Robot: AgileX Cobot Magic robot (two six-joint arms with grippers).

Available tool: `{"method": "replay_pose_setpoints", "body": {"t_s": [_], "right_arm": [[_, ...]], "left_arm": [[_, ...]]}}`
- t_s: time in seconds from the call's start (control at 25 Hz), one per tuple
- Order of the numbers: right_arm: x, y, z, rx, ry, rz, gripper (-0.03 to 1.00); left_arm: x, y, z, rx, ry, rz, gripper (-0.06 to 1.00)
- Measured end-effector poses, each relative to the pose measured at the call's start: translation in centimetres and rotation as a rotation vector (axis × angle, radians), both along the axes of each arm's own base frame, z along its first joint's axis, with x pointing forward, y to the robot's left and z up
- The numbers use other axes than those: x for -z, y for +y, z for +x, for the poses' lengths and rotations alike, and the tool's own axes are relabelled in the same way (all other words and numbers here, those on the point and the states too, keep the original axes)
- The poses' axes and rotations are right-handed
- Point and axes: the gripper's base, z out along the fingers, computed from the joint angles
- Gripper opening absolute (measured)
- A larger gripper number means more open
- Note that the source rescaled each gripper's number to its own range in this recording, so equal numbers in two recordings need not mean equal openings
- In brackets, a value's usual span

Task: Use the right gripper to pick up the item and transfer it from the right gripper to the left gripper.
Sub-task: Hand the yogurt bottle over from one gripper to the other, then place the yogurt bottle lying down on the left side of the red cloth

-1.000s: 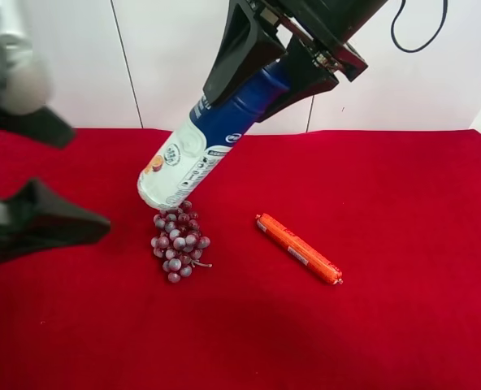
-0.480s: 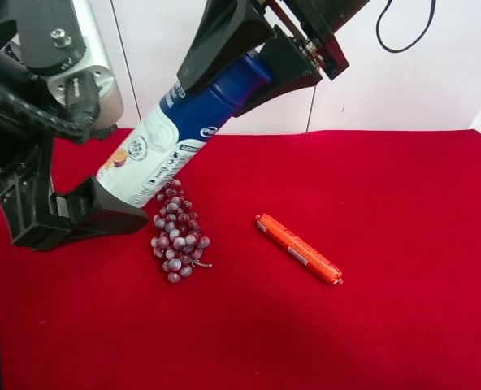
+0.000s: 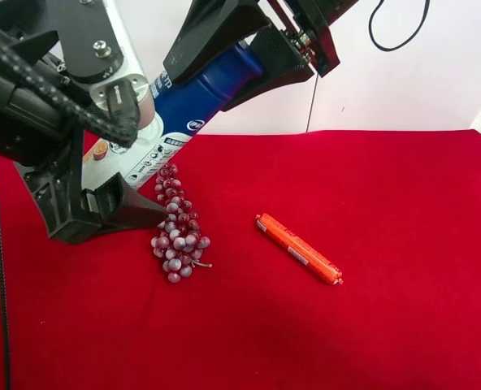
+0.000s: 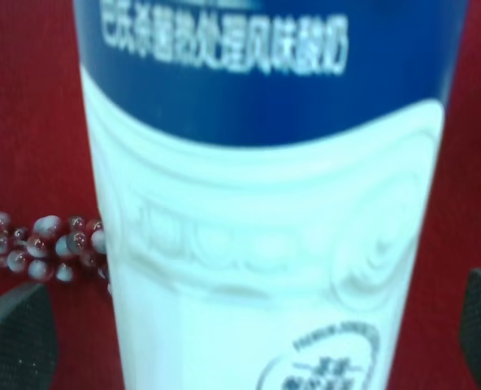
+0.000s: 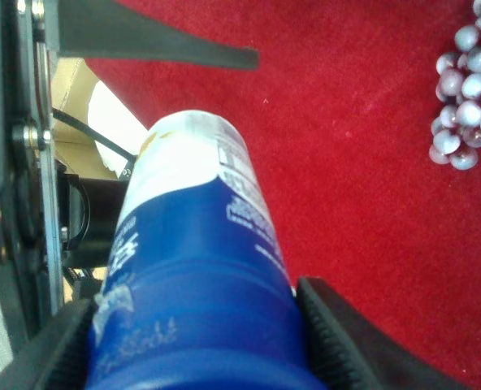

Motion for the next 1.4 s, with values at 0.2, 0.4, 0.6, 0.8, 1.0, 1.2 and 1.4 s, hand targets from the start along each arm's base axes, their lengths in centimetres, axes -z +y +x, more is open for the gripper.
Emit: {"method": "replay_pose_setpoints", "body": {"t_s": [0.2,0.4,0.6,0.8,1.0,1.2,1.4], "right_arm": [[0.00,0.00,0.00,-0.001,-0.001,0.000,0.00],[0.00,0.00,0.00,-0.001,-0.001,0.000,0.00],[0.00,0.00,0.00,0.000,0.000,0.000,0.00],[0.02,-0.02,0.04,0.015,0.011,-0.004,0.10],[0.12,-0.23,0.28,0.032,-0.025,-0.030,0.90],[0.16,-0.27,0.32,0.033,-0.030,-0.036,0.99],[0.18,-0.32,0.17,0.023,-0.021,-0.043,1.00]], "left_arm": [[-0.07,-0.05,0.05,0.000,-0.008,-0.008,0.35],[-0.07,-0.04,0.06,0.004,-0.012,-0.004,0.12],[-0.07,-0.04,0.06,0.004,-0.013,-0.004,0.11],[-0.07,-0.04,0.07,0.005,-0.013,-0.003,0.11],[0.08,-0.02,0.06,0.005,-0.004,0.010,0.11],[0.10,-0.02,0.07,0.005,-0.004,0.011,0.11],[0.10,-0.02,0.07,0.005,-0.004,0.011,0.11]]}}
